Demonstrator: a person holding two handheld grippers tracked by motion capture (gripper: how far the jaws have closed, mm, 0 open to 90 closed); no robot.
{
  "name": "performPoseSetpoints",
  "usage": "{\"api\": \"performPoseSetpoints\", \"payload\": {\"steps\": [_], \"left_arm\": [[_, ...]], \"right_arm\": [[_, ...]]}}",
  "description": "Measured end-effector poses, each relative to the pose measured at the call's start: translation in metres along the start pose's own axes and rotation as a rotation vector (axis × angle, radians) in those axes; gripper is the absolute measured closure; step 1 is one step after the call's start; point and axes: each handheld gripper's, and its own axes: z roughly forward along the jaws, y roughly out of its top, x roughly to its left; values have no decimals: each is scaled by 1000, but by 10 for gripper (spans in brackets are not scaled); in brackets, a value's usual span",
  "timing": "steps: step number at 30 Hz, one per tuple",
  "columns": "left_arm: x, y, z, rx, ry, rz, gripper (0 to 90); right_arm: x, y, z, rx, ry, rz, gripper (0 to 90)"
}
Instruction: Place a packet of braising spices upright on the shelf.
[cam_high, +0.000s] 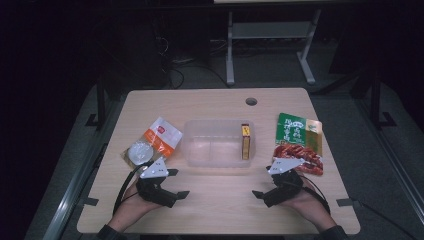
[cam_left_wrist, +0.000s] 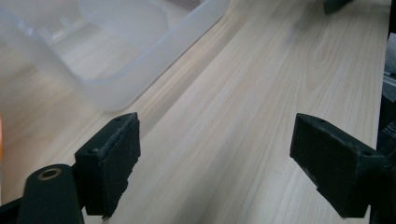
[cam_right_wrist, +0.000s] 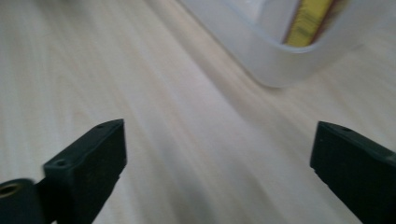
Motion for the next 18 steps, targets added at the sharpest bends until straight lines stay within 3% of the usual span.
{"api": "performPoseSetpoints", "payload": {"steps": [4,12,18], "left_arm": [[-1,-4,0,10,4,3,146],[-1,-4,1,4,0,10,157],[-2,-5,4,17,-6,9,157]], "right_arm": [[-14,3,-6,-7,-38,13,164],[-56,4,-21,-22,-106,100,515],[-86,0,-25,14,-184,141,765]]}}
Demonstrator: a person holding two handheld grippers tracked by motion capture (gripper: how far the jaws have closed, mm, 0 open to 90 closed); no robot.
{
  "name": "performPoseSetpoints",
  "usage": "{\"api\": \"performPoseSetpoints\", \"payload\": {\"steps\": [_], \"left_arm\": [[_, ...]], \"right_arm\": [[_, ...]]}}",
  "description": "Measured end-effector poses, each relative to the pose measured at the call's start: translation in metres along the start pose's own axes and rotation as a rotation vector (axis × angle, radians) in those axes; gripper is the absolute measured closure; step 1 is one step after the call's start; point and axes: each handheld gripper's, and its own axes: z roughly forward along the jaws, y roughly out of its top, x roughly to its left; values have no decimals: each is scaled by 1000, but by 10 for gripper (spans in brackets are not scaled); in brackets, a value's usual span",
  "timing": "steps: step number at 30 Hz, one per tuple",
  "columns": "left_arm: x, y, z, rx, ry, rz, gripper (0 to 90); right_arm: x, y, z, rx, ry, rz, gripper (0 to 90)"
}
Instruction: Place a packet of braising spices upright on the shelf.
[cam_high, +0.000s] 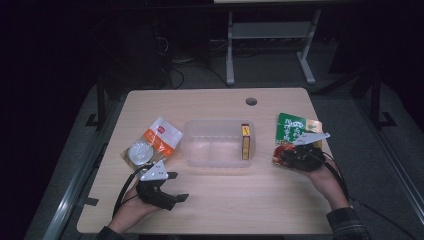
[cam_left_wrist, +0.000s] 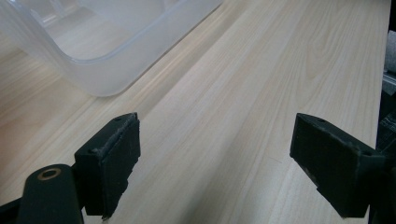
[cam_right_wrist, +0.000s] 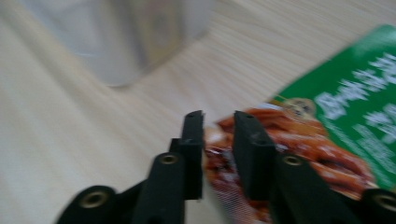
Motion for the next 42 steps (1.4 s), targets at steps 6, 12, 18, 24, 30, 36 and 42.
{"api": "performPoseSetpoints", "payload": {"steps": [6,12,18,24,30,36,42], "left_arm": [[0,-2,1,2,0,-7,157],[-1,-2,2,12,-5,-2,157],[-1,-3,4,33,-14,0,159],[-1,-3,5,38,-15,-3,159],[0,-3,5,42,-16,-3,159],[-1,-3,5,49,-20,-3,159],[0,-3,5,51,-27,-2,159]], "right_arm": [[-34,-12,-3,36,-84,61,898],[-61,-29,-12,60,-160,134,899],[-73,-44,-5,114,-170,154,900],[-68,-42,1,136,-132,138,900],[-59,-37,7,138,-88,102,900],[-46,-31,12,139,-43,57,900],[-57,-17,13,110,-117,66,900]]}}
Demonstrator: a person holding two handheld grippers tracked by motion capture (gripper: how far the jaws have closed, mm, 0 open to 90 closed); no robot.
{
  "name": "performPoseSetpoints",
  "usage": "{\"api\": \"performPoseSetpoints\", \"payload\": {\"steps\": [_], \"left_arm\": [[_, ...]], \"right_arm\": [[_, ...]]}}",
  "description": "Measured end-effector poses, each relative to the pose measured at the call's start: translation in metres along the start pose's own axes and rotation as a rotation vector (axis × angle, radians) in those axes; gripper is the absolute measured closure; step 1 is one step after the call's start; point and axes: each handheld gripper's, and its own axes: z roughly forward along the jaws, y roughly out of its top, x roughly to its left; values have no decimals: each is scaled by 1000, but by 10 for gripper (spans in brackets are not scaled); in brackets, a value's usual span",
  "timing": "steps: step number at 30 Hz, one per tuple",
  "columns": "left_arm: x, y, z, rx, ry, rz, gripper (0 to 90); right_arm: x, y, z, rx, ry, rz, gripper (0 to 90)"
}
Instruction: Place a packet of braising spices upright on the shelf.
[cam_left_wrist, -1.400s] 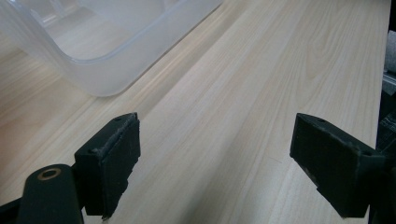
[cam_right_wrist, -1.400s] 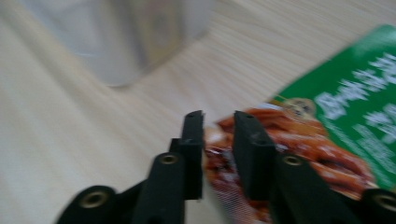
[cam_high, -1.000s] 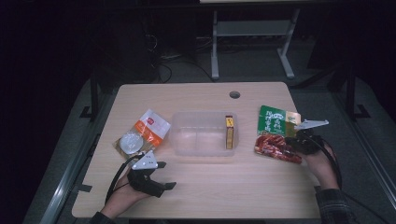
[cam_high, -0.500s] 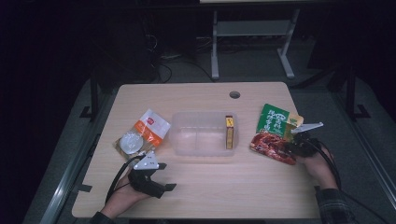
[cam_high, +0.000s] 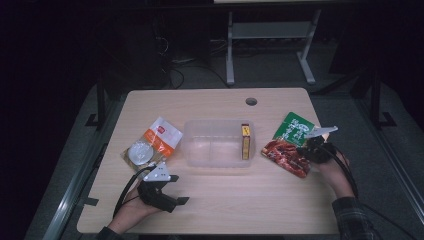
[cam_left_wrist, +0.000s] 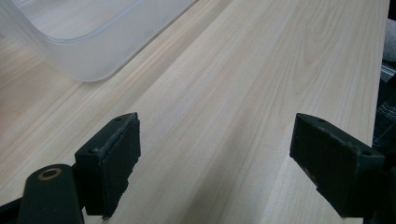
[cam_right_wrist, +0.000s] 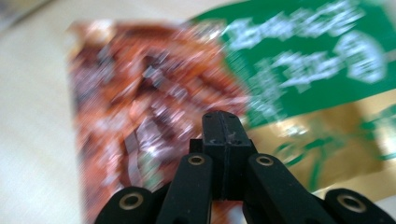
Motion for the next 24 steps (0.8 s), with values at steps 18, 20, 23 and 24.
{"api": "performPoseSetpoints", "payload": {"steps": [18,20,23,24], "left_arm": [[2,0,5,14,-14,-3,159],[2,-1,6,19,-13,-2,159],[2,-1,6,22,-14,1,159],[2,-1,6,20,-14,-1,159]], "right_arm": [[-68,47,42,-29,-211,205,900],[-72,51,45,-30,-245,205,900],[-80,57,49,-18,-268,222,900],[-82,57,50,-21,-272,222,900]]}}
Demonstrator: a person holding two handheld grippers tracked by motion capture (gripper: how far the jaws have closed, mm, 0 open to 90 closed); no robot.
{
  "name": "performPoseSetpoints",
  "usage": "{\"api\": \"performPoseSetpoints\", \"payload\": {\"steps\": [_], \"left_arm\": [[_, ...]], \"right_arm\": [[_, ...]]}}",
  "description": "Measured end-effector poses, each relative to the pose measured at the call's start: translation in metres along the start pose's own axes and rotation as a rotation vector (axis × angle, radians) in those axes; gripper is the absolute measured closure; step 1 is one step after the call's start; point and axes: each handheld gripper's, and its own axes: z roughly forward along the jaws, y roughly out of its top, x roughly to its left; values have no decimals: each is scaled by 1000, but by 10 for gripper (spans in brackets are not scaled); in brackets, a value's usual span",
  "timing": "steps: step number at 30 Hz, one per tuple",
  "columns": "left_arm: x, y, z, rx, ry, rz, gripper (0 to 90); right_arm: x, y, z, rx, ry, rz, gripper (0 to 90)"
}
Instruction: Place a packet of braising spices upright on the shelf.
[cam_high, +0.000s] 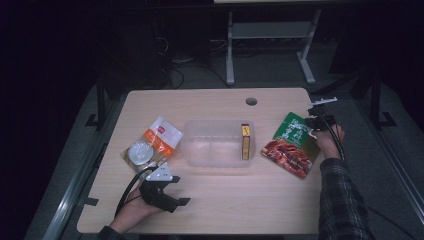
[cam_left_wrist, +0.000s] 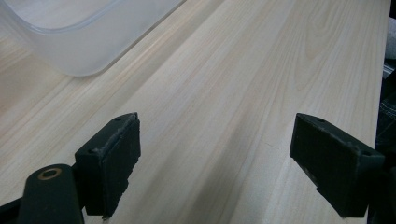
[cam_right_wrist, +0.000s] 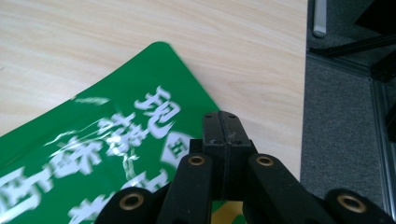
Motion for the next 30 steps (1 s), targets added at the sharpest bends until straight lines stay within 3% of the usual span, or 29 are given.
{"api": "performPoseSetpoints", "payload": {"steps": [4,12,20,30], "left_arm": [[0,0,0,-1,0,-1,159],[1,-1,-1,0,0,1,159],[0,-1,0,4,-1,0,159],[-1,-1,2,13,-10,6,160]], "right_arm": [[-2,2,7,33,-7,29,900],[-1,3,13,77,-24,9,900],[-2,-2,15,98,-5,-2,900],[3,-10,9,75,49,-35,900]]}}
